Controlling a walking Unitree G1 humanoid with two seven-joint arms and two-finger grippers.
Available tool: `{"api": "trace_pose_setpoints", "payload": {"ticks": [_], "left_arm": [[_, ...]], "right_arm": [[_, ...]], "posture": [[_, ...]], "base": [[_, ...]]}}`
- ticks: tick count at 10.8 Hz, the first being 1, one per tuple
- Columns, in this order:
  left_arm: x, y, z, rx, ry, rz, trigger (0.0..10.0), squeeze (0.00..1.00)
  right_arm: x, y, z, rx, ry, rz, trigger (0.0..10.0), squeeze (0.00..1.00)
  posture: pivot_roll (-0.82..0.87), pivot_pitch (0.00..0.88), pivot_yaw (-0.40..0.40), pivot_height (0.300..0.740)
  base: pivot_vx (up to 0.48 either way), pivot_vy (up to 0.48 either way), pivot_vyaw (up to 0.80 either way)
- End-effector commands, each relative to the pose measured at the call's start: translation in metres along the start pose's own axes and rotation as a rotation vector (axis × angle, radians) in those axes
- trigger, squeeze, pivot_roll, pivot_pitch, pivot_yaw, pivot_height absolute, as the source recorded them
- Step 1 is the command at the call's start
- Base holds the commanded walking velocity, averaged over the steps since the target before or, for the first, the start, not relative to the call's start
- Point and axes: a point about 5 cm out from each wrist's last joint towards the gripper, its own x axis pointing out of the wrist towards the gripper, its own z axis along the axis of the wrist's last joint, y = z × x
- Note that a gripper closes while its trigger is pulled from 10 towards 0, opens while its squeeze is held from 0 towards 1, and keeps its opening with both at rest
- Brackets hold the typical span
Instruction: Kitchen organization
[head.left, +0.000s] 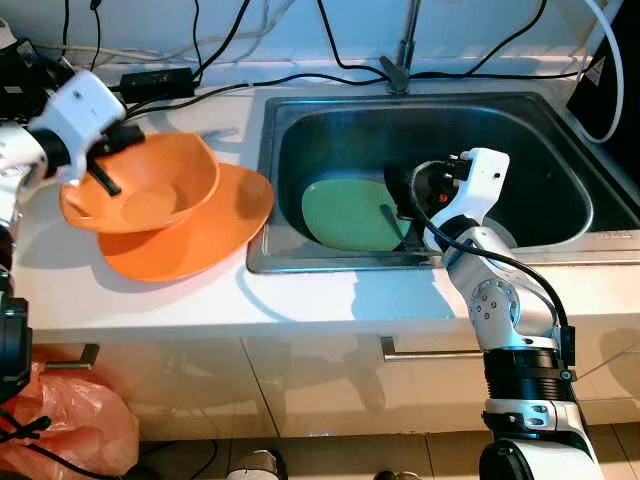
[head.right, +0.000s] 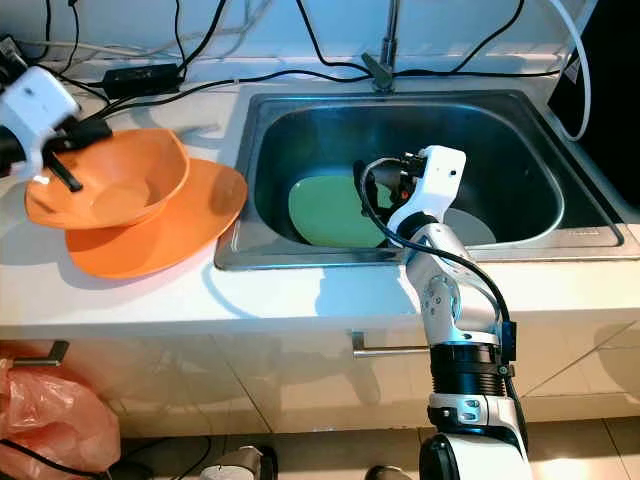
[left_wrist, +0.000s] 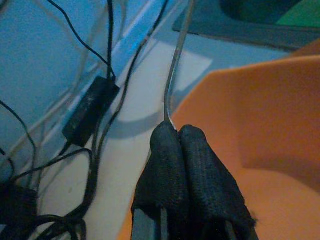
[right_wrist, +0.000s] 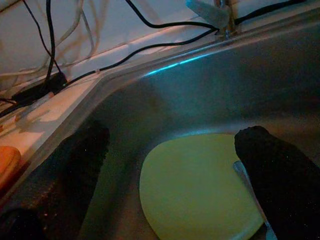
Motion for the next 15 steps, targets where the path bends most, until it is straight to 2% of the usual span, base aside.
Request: {"api": "trace_pose_setpoints", "payload": {"ticks": [1, 4, 6, 7, 8, 10, 11, 13, 15], "left_arm": [[-0.006, 0.009, 0.007, 0.010, -0.034, 0.029, 0.0, 0.00], [-0.005, 0.010, 0.012, -0.016, -0.091, 0.054, 0.0, 0.00], [0.005, 0.003, 0.027, -0.032, -0.189, 0.069, 0.0, 0.00], [0.018, -0.010, 0.036, -0.035, -0.246, 0.074, 0.0, 0.00], [0.037, -0.033, 0.049, -0.083, -0.315, 0.072, 0.0, 0.00], [0.057, -0.059, 0.065, -0.151, -0.379, 0.080, 0.0, 0.00], [0.068, -0.081, 0.083, -0.204, -0.444, 0.057, 0.0, 0.00], [0.077, -0.107, 0.115, -0.252, -0.564, 0.049, 0.0, 0.00], [0.075, -0.135, 0.132, -0.284, -0.671, 0.027, 0.0, 0.00]], "right_arm": [[0.002, 0.002, 0.001, 0.005, -0.005, 0.008, 10.0, 0.00], [0.003, 0.002, 0.001, 0.018, -0.006, 0.009, 10.0, 0.00], [0.003, 0.013, 0.002, 0.067, -0.014, 0.063, 10.0, 0.00], [0.004, 0.021, 0.005, 0.102, -0.028, 0.111, 10.0, 0.00], [0.005, 0.027, 0.010, 0.142, -0.053, 0.158, 10.0, 0.00], [0.007, 0.036, 0.019, 0.212, -0.092, 0.213, 10.0, 0.00], [0.008, 0.041, 0.024, 0.246, -0.115, 0.245, 10.0, 0.00], [0.008, 0.045, 0.028, 0.322, -0.132, 0.272, 10.0, 0.00], [0.010, 0.044, 0.028, 0.443, -0.129, 0.264, 10.0, 0.00]], "posture": [[0.13, 0.084, 0.052, 0.740], [0.13, 0.079, 0.053, 0.740], [0.13, 0.076, 0.052, 0.740], [0.13, 0.074, 0.049, 0.740], [0.14, 0.072, 0.042, 0.740], [0.13, 0.066, 0.035, 0.740], [0.13, 0.064, 0.035, 0.740], [0.12, 0.061, 0.037, 0.740], [0.12, 0.064, 0.034, 0.740]], "base": [[0.000, 0.000, 0.00], [0.000, 0.000, 0.00], [0.000, 0.000, 0.00], [0.000, 0.000, 0.00], [0.000, 0.000, 0.00], [0.000, 0.000, 0.00], [0.000, 0.000, 0.00], [0.000, 0.000, 0.00], [0.000, 0.000, 0.00]]}}
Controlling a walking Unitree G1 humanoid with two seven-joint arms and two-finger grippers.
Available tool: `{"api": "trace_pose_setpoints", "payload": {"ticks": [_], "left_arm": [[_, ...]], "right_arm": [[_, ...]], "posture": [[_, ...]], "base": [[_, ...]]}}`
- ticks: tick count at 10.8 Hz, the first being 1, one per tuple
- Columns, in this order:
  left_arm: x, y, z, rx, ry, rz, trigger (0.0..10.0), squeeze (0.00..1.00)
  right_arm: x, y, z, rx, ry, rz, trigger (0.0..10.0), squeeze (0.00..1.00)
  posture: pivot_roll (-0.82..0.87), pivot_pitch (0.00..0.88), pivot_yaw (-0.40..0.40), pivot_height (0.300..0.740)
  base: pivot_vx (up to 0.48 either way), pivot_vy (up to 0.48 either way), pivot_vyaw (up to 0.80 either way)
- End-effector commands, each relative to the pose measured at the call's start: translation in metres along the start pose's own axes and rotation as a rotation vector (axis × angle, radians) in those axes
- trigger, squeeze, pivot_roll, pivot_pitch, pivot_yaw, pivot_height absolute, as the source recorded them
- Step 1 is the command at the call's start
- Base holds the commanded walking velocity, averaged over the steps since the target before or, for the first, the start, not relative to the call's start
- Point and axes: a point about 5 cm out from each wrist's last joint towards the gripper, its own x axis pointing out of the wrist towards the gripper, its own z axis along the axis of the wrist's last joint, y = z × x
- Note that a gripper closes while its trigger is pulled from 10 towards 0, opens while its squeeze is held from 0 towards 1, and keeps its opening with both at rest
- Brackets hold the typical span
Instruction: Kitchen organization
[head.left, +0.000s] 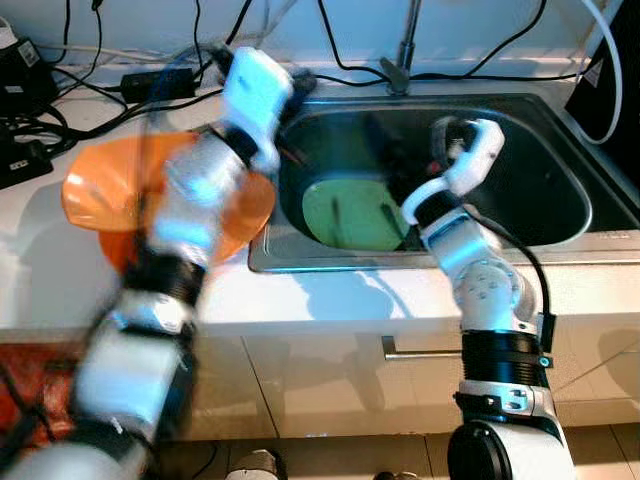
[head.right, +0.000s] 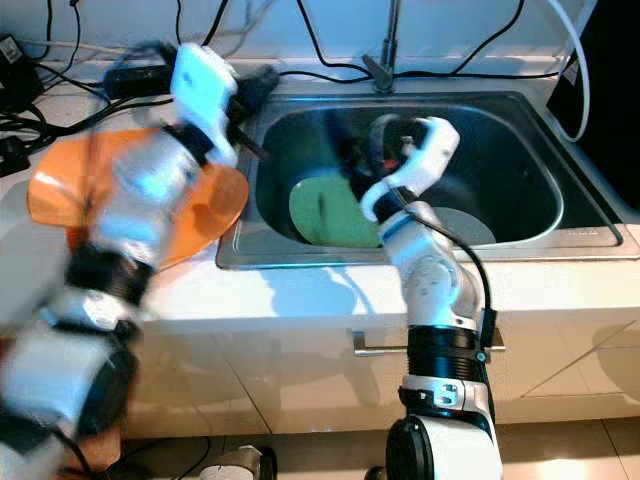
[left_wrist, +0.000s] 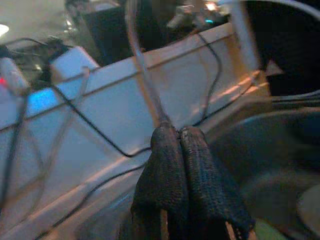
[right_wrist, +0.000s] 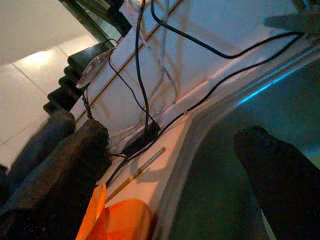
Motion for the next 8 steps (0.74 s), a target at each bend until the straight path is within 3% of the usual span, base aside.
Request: {"api": "trace_pose_setpoints", "payload": {"ticks": [1, 3, 5, 6, 7, 8], "left_arm": [[-0.001, 0.001, 0.004, 0.008, -0.010, 0.014, 0.0, 0.00], [-0.006, 0.006, 0.002, 0.002, 0.017, 0.043, 0.0, 0.00], [-0.014, 0.020, 0.002, 0.046, 0.042, 0.131, 0.0, 0.00], [-0.020, 0.034, 0.001, 0.050, 0.070, 0.226, 9.5, 0.00], [-0.041, 0.065, -0.003, 0.053, 0.155, 0.438, 10.0, 0.08], [-0.052, 0.075, -0.006, 0.050, 0.178, 0.489, 10.0, 0.43]], "right_arm": [[0.002, 0.003, 0.002, 0.014, -0.001, 0.008, 10.0, 0.00], [0.001, 0.001, 0.002, 0.013, 0.007, 0.001, 10.0, 0.00], [0.000, -0.001, 0.003, 0.002, 0.010, -0.018, 10.0, 0.00], [-0.001, -0.002, 0.002, -0.010, 0.015, -0.026, 10.0, 0.00], [-0.006, -0.006, -0.001, -0.056, 0.062, -0.042, 10.0, 0.00], [-0.010, -0.004, -0.007, -0.103, 0.137, -0.012, 10.0, 0.00]], "posture": [[0.12, 0.066, 0.031, 0.740], [0.12, 0.068, 0.028, 0.740], [0.12, 0.068, 0.033, 0.740], [0.12, 0.067, 0.036, 0.740], [0.13, 0.066, 0.037, 0.740], [0.13, 0.066, 0.037, 0.740]], "base": [[0.000, 0.000, 0.00], [0.000, 0.000, 0.00], [0.000, 0.000, 0.00], [0.000, 0.000, 0.00], [0.000, 0.000, 0.00], [0.000, 0.000, 0.00]]}}
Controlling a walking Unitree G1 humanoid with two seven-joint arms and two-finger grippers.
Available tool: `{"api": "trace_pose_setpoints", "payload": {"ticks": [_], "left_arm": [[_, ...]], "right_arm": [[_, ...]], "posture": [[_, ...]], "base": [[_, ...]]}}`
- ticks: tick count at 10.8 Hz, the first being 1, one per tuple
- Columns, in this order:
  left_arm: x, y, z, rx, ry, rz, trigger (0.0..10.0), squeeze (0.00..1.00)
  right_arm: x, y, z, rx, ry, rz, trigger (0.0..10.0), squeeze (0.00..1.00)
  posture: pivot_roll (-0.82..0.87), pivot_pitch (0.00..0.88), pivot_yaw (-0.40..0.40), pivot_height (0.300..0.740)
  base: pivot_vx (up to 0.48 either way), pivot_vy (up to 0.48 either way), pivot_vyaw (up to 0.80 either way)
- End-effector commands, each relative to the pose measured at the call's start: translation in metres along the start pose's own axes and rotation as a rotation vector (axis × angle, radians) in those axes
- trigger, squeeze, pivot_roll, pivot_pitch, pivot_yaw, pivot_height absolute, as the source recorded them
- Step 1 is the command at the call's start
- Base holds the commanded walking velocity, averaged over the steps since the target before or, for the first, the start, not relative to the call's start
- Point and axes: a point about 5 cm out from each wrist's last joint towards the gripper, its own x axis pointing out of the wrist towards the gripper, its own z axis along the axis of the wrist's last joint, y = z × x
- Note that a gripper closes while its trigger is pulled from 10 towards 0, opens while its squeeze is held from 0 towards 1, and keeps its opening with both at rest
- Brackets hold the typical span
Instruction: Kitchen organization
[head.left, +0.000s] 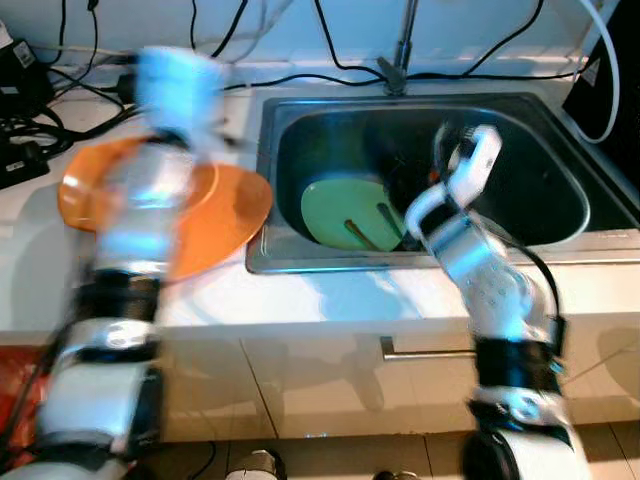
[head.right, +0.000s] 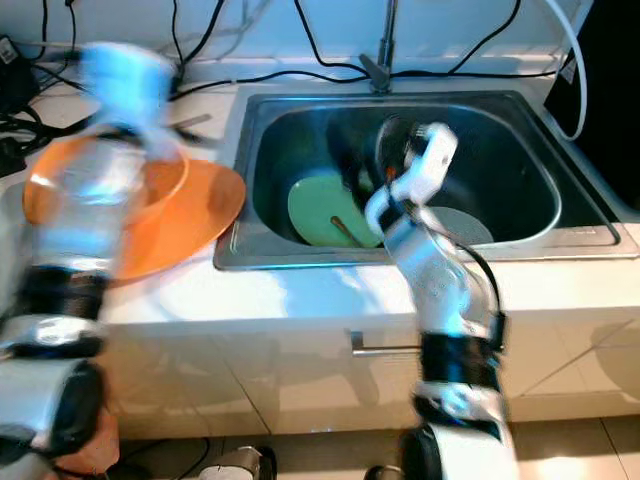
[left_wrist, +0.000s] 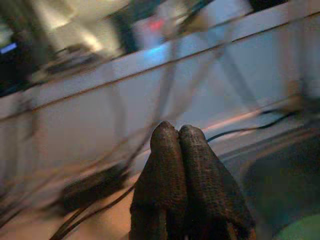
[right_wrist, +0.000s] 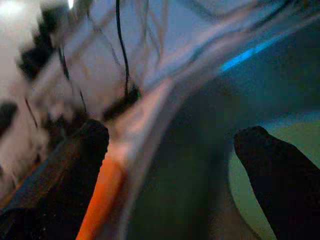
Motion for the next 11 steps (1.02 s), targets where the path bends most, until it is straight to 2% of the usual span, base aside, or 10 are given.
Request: {"api": "trace_pose_setpoints", "payload": {"ticks": [1, 3, 4, 5, 6, 8, 10, 11], "left_arm": [[-0.007, 0.014, -0.005, 0.014, 0.033, 0.064, 10.0, 1.00], [-0.017, 0.042, -0.007, 0.026, 0.078, 0.215, 10.0, 1.00], [-0.021, 0.049, -0.011, 0.021, 0.120, 0.254, 10.0, 1.00], [-0.025, 0.054, -0.016, 0.014, 0.161, 0.280, 10.0, 1.00], [-0.028, 0.065, -0.015, 0.040, 0.178, 0.334, 10.0, 1.00], [-0.030, 0.086, -0.011, 0.066, 0.227, 0.422, 10.0, 1.00], [-0.037, 0.103, -0.018, 0.034, 0.324, 0.477, 10.0, 1.00], [-0.040, 0.104, -0.023, 0.002, 0.359, 0.480, 10.0, 1.00]], "right_arm": [[-0.003, 0.015, -0.012, -0.089, 0.113, 0.090, 10.0, 0.00], [-0.010, 0.014, -0.021, -0.139, 0.182, 0.121, 10.0, 0.00], [-0.012, 0.012, -0.023, -0.160, 0.198, 0.112, 10.0, 0.00], [-0.012, 0.011, -0.025, -0.172, 0.208, 0.111, 10.0, 0.11], [-0.013, 0.013, -0.027, -0.192, 0.220, 0.119, 10.0, 1.00], [-0.014, 0.013, -0.029, -0.203, 0.226, 0.124, 10.0, 1.00], [-0.015, 0.014, -0.030, -0.208, 0.223, 0.131, 10.0, 1.00], [-0.015, 0.016, -0.030, -0.212, 0.225, 0.150, 10.0, 1.00]], "posture": [[0.13, 0.063, 0.036, 0.740], [0.13, 0.060, 0.034, 0.740], [0.14, 0.061, 0.033, 0.740], [0.14, 0.063, 0.036, 0.740], [0.14, 0.063, 0.038, 0.740], [0.15, 0.066, 0.044, 0.740], [0.15, 0.067, 0.050, 0.740], [0.16, 0.067, 0.052, 0.740]], "base": [[0.000, 0.000, 0.00], [0.000, 0.000, 0.00], [0.000, 0.000, 0.00], [0.000, 0.000, 0.00], [0.000, 0.000, 0.00], [0.000, 0.000, 0.00], [0.000, 0.000, 0.00], [0.000, 0.000, 0.00]]}}
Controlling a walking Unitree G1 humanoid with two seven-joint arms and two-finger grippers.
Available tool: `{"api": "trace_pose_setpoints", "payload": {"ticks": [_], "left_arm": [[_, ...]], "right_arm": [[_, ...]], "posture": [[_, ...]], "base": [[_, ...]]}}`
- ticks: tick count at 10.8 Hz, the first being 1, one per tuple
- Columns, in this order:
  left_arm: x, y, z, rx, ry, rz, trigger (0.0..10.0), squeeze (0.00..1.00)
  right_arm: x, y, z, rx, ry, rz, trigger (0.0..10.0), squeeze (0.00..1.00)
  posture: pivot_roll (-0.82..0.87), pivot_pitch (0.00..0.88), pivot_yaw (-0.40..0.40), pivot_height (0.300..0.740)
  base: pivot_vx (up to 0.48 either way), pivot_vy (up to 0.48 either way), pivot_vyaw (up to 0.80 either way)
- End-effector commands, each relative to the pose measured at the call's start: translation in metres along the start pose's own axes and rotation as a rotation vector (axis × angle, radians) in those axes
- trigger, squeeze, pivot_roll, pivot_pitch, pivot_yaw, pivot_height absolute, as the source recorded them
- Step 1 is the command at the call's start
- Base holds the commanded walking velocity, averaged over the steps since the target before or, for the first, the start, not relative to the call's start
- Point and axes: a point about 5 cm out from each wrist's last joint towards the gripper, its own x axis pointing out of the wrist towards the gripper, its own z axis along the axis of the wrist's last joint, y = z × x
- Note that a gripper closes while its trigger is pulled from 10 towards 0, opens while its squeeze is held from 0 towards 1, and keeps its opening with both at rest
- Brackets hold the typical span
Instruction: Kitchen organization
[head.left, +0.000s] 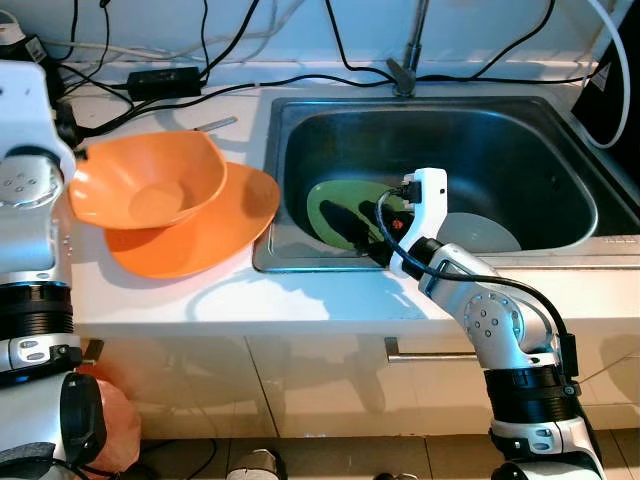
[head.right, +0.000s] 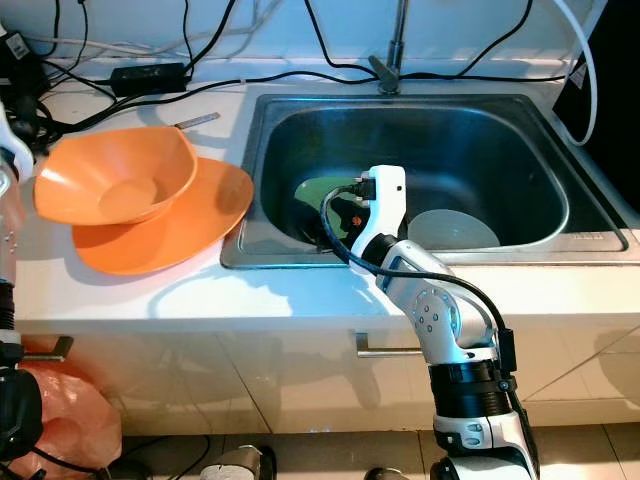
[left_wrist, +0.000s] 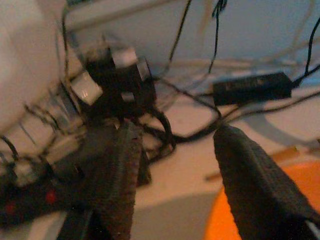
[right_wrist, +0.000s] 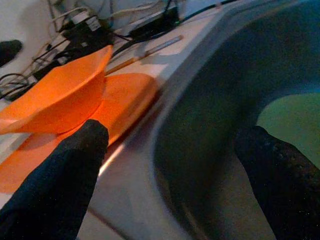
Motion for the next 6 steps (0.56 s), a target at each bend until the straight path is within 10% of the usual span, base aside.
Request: {"api": "trace_pose_setpoints", "payload": {"ticks": [1, 6], "left_arm": [[-0.002, -0.002, -0.010, -0.077, 0.079, -0.028, 10.0, 1.00], [-0.014, -0.019, -0.029, -0.330, 0.281, -0.141, 10.0, 1.00]], "right_arm": [[-0.002, 0.006, -0.001, -0.038, 0.011, 0.040, 10.0, 1.00], [-0.007, 0.016, -0.005, -0.101, 0.049, 0.134, 10.0, 1.00]], "posture": [[0.16, 0.069, 0.051, 0.740], [0.16, 0.072, 0.046, 0.740]], "base": [[0.000, 0.000, 0.00], [0.000, 0.000, 0.00]]}}
